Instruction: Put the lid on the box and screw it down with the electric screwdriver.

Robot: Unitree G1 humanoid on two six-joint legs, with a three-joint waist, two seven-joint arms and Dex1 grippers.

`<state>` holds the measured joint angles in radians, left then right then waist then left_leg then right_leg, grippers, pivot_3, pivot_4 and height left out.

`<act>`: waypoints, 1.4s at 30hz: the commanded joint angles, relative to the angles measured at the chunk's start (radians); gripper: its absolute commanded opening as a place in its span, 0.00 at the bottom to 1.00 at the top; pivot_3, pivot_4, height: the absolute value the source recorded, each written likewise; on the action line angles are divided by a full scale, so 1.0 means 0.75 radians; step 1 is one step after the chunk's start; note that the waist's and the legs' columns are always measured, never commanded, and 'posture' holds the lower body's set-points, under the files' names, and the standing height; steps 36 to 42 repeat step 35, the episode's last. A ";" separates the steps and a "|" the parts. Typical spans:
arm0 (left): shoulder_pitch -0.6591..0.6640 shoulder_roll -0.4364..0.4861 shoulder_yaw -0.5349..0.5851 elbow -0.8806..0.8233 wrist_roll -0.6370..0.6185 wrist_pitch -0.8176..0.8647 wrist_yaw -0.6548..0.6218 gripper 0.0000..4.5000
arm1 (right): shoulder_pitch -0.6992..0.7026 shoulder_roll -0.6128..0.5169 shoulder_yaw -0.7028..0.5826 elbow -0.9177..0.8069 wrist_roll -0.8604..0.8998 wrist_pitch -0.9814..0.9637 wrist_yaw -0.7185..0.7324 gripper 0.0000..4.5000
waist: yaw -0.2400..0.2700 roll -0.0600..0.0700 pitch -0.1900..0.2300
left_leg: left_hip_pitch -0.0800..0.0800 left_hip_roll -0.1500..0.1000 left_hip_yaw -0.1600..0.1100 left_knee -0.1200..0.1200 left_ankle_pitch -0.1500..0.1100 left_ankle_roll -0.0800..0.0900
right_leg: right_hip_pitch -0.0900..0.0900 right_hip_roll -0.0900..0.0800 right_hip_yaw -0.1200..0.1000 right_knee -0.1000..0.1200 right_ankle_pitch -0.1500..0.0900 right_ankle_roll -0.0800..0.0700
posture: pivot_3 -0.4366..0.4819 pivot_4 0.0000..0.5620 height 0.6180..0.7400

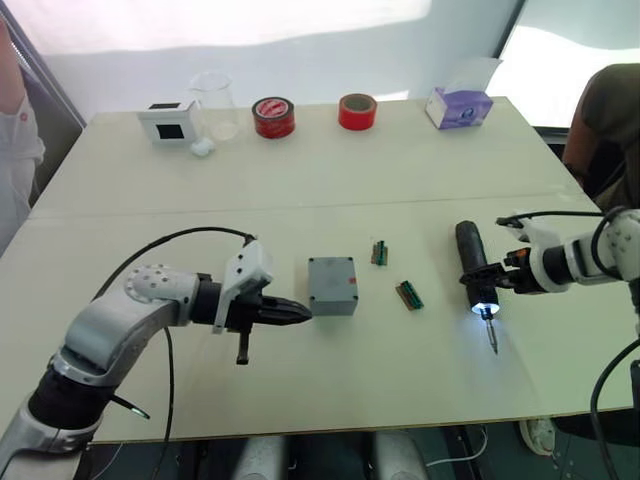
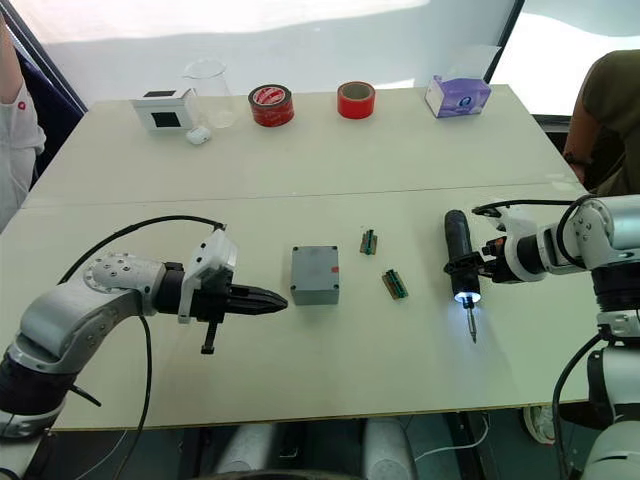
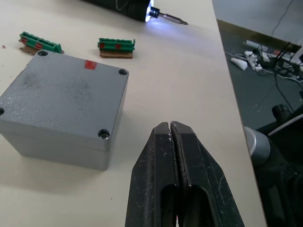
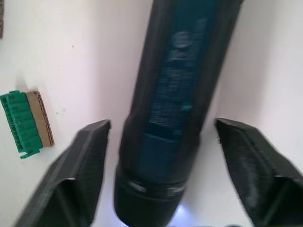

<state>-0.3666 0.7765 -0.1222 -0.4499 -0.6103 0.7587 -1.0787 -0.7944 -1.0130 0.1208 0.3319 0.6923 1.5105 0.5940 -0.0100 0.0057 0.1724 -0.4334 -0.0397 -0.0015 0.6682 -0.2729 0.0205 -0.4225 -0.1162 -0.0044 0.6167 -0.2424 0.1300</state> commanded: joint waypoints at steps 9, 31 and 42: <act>0.062 0.102 0.218 0.048 -0.067 0.040 0.030 0.00 | -0.019 0.024 -0.188 -0.231 -0.099 -0.242 0.066 1.00 | -0.002 0.000 0.000 | 0.000 0.000 0.000 0.000 0.001 -0.001 | -0.001 0.000 0.000 0.001 0.000 0.000 | 0.48 0.27 1.00; 0.641 0.247 0.523 -0.300 -0.460 0.381 0.169 0.00 | 1.207 0.000 -0.693 -1.382 0.308 -0.482 0.442 1.00 | 0.030 -0.003 0.001 | 0.029 0.000 -0.004 -0.001 -0.001 0.000 | 0.029 -0.001 -0.001 -0.002 -0.004 -0.005 | 0.48 0.27 1.00; 0.639 0.240 0.498 -0.304 -0.487 0.377 0.178 0.00 | 1.223 0.002 -0.678 -1.396 0.326 -0.499 0.410 1.00 | 0.032 -0.003 0.001 | 0.029 0.000 -0.004 -0.002 -0.001 0.000 | 0.029 -0.002 -0.001 -0.002 -0.004 -0.006 | 0.48 0.27 1.00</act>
